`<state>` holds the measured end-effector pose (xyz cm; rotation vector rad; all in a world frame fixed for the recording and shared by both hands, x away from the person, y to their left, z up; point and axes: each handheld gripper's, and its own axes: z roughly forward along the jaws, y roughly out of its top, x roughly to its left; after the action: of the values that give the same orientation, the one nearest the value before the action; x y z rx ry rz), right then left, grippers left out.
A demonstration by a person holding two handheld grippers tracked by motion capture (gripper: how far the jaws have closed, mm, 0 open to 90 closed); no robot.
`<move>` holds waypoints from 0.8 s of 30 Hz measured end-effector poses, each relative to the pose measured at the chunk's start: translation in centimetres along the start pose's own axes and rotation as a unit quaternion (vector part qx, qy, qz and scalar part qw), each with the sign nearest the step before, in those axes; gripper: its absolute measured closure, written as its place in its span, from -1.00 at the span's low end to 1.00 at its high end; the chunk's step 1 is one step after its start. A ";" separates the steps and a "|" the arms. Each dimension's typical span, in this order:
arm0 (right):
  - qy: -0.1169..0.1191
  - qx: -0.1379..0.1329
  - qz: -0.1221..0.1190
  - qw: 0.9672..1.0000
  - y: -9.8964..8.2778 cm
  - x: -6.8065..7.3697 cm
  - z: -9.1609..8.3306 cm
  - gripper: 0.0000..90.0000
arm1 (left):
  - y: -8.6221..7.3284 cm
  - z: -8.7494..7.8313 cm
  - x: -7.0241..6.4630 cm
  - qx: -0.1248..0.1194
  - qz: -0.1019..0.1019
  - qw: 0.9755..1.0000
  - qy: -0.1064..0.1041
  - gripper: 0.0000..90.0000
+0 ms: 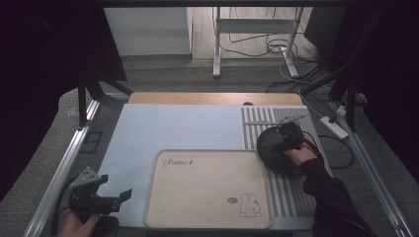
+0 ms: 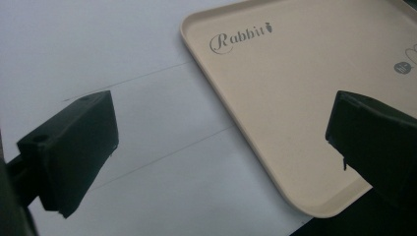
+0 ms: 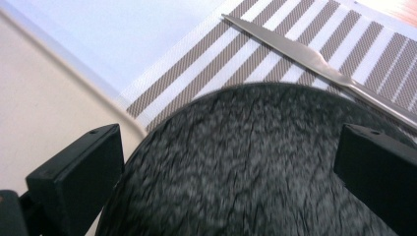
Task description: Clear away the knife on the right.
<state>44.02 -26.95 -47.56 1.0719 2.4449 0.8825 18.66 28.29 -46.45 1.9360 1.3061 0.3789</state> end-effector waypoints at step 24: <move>-0.017 0.050 0.033 0.998 4.5 -0.6 6.4 0.00 | 0.0 0.0 0.0 -0.001 0.002 1.000 -0.002 -0.98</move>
<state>50.17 -22.45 -49.44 1.1997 2.4608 0.7612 18.64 28.31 -46.45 1.9363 1.2996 0.3790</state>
